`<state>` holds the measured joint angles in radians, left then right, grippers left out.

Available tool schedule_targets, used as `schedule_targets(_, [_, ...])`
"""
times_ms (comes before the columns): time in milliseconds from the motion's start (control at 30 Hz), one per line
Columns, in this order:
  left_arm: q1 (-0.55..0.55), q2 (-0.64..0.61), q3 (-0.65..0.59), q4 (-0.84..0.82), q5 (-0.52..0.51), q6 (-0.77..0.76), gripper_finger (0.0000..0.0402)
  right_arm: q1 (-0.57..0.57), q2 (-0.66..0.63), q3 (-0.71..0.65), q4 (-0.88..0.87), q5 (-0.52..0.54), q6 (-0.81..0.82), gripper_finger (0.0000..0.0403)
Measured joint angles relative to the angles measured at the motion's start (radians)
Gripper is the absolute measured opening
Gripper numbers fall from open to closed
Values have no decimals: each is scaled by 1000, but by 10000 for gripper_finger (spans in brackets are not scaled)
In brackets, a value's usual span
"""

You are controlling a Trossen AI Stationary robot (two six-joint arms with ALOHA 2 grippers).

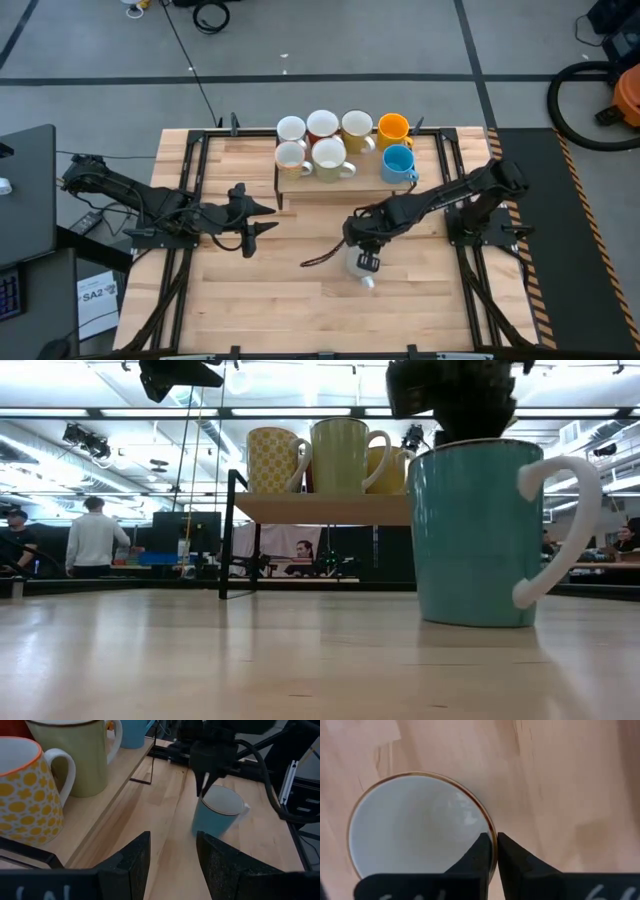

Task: Place coffee mugs
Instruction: Put the blue mug on the shelf

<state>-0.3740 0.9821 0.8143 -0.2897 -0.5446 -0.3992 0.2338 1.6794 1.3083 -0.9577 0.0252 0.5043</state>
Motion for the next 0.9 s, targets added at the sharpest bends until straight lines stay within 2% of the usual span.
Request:
schedule_targets(167, [0, 0, 0, 0, 0, 2, 167, -59, 0, 3, 11, -12, -285, 21])
schedule_targets(300, [0, 0, 0, 0, 0, 2, 167, -98, 0, 3, 15, -56, -522, 33])
schedule_targets(400, [0, 0, 0, 0, 0, 2, 167, -113, 0, 3, 24, -75, -625, 36])
schedule_targets(600, [0, 0, 0, 0, 0, 2, 167, -127, 0, 2, 52, -57, -615, 40])
schedule_targets(900, [0, 0, 0, 0, 0, 1, 167, -128, 0, 2, 61, -41, -588, 75])
